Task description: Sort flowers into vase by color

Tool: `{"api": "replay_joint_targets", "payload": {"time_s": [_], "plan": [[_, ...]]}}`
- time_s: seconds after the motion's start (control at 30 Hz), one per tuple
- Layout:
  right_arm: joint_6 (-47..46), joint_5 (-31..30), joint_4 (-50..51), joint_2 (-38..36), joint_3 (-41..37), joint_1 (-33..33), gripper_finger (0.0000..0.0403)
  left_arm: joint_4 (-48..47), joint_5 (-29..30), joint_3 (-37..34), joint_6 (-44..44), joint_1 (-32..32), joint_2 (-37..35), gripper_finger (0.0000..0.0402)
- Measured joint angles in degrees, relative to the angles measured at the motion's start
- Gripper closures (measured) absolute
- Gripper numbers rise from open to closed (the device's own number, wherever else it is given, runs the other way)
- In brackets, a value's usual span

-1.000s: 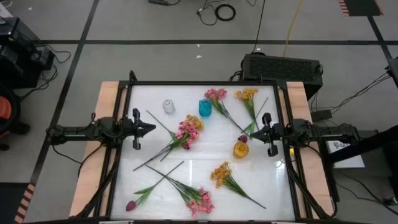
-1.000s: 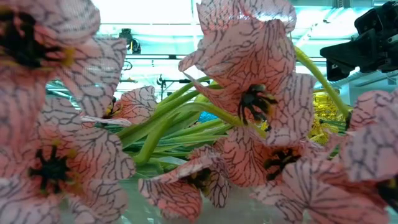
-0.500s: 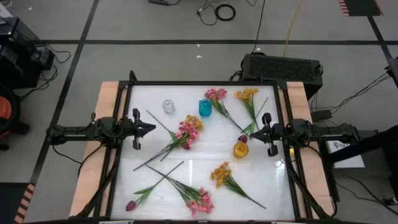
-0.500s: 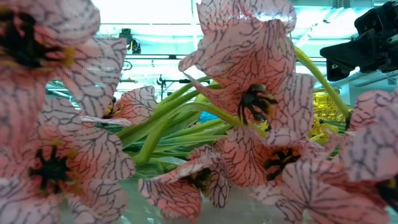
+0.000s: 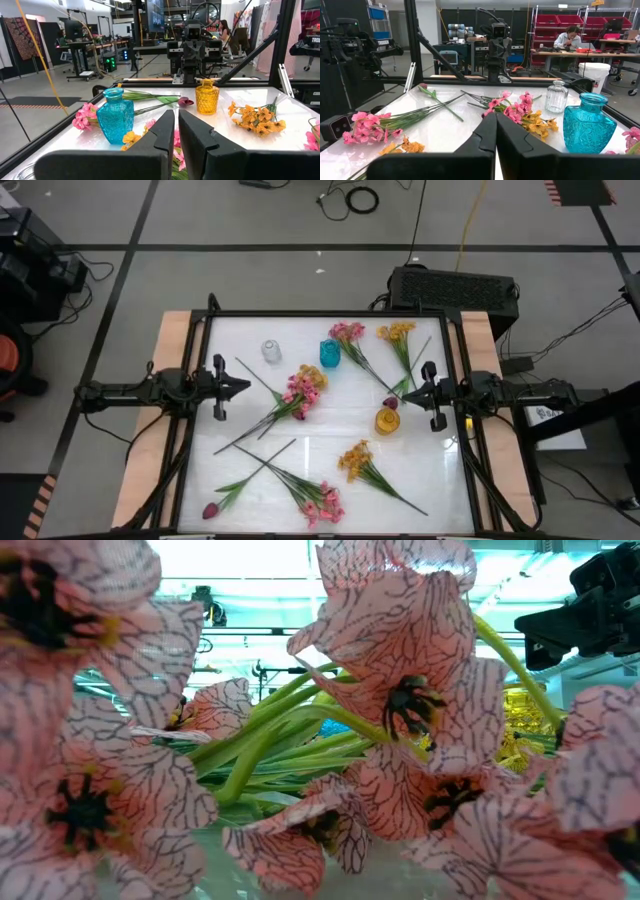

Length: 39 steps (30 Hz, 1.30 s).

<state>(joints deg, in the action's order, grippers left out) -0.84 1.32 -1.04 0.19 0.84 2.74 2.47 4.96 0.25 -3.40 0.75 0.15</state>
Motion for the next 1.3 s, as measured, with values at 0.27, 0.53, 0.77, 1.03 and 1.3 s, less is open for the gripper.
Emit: {"api": "replay_joint_targets", "payload": {"time_s": [0.27, 0.53, 0.77, 1.03, 1.3], "plan": [[0.0, 0.0, 0.0, 0.0, 0.0, 0.0, 0.0403, 0.0, 0.0, 0.0, 0.0, 0.0, 0.0, 0.0367], [0.0, 0.0, 0.0, 0.0, 0.0, 0.0, 0.0403, 0.0, 0.0, 0.0, 0.0, 0.0, 0.0, 0.0367], [3.1, 0.0, -1.0, 0.0, 0.0, 0.0, 0.0403, 0.0, 0.0, 0.0, 0.0, 0.0, 0.0, 0.0367], [-7.0, 0.3, -3.0, 1.2, 1.6, 0.0, 0.0403, 0.0, 0.0, 0.0, 0.0, 0.0, 0.0, 0.0367], [-2.9, -2.5, 0.2, 13.7, 22.2, 0.0, 0.0403, -0.2, 0.0, 0.0, 0.0, 0.0, 0.0, 0.0367]]}}
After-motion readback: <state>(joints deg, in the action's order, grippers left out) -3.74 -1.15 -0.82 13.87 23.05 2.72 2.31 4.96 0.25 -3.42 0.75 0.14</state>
